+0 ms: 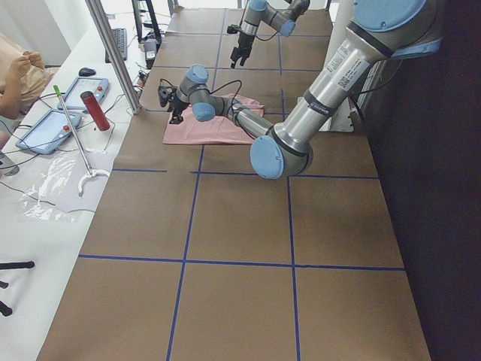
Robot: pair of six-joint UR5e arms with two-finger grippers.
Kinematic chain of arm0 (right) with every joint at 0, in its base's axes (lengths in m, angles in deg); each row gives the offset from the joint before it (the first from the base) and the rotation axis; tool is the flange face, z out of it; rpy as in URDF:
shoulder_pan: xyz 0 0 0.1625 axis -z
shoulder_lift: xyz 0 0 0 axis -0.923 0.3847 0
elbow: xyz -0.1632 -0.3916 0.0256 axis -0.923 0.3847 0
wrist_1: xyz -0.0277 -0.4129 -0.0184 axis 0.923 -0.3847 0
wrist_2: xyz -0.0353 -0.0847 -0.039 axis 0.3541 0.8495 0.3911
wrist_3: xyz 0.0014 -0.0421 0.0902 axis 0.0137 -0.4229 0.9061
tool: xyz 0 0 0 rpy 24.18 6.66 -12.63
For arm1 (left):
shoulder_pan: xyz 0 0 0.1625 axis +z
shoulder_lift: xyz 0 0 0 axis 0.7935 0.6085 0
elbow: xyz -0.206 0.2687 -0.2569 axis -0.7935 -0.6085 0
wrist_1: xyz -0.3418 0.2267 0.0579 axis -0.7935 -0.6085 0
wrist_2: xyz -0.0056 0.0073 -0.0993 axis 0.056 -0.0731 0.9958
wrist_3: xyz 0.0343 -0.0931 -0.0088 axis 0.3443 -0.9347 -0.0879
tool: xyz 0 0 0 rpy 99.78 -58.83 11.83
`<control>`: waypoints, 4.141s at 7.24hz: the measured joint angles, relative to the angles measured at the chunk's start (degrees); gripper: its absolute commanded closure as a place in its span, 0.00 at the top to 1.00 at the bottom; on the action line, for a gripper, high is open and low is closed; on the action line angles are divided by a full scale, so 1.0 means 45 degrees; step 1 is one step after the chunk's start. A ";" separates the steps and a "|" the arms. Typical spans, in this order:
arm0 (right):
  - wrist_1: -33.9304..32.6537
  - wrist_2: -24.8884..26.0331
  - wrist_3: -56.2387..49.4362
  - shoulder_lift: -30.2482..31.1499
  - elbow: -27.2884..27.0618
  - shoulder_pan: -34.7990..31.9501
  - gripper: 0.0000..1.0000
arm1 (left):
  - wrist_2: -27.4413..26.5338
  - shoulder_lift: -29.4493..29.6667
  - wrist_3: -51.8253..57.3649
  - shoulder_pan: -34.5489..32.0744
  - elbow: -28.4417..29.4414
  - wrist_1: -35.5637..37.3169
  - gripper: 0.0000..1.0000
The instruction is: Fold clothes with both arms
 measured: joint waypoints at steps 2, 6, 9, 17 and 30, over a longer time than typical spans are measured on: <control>0.0015 0.0967 0.1617 -0.1124 0.1219 0.1329 0.98 | 0.0144 -0.0960 -0.0934 0.0074 -0.1247 -0.0006 0.65; -0.0018 0.2087 0.3170 -0.1850 0.2854 0.2989 0.89 | 0.0159 -0.1129 -0.1289 0.0125 -0.1268 -0.0162 0.65; -0.0032 0.2125 0.3271 -0.1840 0.3324 0.3071 0.86 | 0.0147 -0.1133 -0.1314 0.0361 -0.1168 -0.0205 0.65; -0.0048 0.2244 0.3327 -0.1767 0.3305 0.3173 0.00 | 0.0139 -0.1087 -0.1342 0.0443 -0.1185 -0.0199 0.65; -0.0045 0.2222 0.3254 -0.0906 0.1409 0.3185 0.00 | -0.0784 -0.4721 -0.4806 0.6247 -0.6530 0.3505 0.60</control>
